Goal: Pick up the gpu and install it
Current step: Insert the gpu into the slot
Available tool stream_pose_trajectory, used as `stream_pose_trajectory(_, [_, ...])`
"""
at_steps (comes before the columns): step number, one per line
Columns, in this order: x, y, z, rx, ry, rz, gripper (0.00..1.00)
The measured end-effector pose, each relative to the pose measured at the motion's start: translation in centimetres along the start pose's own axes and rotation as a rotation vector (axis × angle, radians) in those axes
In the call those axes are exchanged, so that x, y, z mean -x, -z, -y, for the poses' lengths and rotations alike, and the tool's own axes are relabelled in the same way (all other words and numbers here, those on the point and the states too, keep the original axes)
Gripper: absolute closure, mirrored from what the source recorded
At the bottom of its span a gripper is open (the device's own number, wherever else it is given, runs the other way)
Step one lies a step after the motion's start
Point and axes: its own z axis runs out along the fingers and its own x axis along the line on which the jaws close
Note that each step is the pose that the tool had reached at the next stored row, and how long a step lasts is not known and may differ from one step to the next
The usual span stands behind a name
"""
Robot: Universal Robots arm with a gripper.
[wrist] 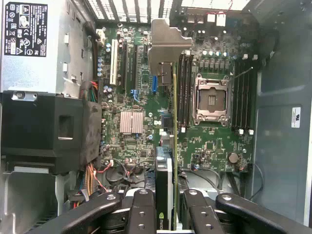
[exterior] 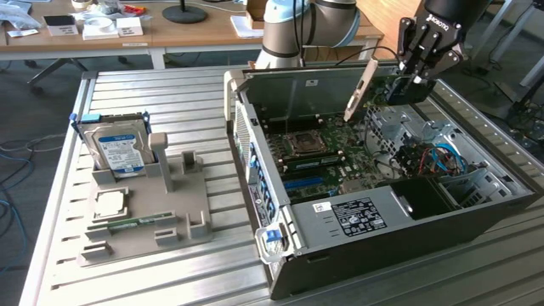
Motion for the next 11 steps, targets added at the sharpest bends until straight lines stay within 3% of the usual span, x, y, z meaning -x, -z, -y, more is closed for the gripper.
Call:
stream_pose_trajectory(8, [0.0,-0.01,0.0,-0.0008,0.0,0.0006,0.73])
stream_pose_trajectory(10, [0.01,-0.01,-0.06,-0.0108,0.001,0.0056,0.73])
stream_pose_trajectory(11, [0.01,-0.01,-0.14,-0.0202,0.001,0.0102,0.73])
